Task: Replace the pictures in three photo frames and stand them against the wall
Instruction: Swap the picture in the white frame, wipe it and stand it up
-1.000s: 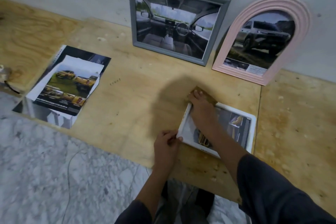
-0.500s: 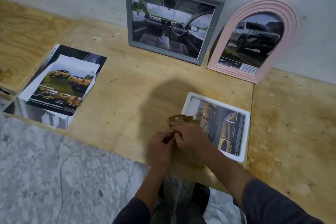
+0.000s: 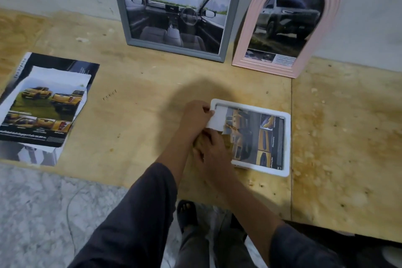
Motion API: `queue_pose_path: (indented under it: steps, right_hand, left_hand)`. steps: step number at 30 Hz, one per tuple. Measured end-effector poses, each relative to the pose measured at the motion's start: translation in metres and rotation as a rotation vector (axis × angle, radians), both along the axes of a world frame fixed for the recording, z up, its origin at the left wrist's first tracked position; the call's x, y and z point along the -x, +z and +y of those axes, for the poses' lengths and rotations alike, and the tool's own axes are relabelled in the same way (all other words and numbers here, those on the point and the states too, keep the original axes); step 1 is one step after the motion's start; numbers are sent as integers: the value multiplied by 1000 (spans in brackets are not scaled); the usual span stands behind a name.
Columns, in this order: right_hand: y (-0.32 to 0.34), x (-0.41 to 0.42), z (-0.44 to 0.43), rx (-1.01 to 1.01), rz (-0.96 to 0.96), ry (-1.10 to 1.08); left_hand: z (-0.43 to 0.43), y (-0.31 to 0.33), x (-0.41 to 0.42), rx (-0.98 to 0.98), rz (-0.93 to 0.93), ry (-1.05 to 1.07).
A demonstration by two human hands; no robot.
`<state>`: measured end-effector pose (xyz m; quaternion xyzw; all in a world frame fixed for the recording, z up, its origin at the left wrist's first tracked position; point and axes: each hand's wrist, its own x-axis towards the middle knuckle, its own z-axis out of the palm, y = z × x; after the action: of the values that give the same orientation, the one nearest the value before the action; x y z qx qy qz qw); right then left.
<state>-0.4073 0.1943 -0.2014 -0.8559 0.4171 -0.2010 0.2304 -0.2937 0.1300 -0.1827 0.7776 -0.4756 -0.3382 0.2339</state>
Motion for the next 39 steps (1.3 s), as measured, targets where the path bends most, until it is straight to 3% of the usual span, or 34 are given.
queue_pose_path:
  steps: [4, 10, 17, 21, 27, 39]
  right_hand:
    - [-3, 24, 19, 119, 50, 111]
    - [5, 122, 1, 32, 35, 164]
    - [23, 202, -11, 154, 209, 77]
    - [14, 202, 2, 120, 218, -81]
    - [13, 170, -5, -113, 57, -435]
    - [13, 136, -110, -47, 114, -465]
  left_hand:
    - [0, -5, 4, 43, -23, 15]
    - [3, -7, 9, 94, -63, 0]
    - [4, -8, 11, 82, -76, 15]
    - [5, -9, 13, 105, -101, 36]
    - [5, -9, 14, 150, -101, 60]
    - [8, -3, 16, 159, -32, 64]
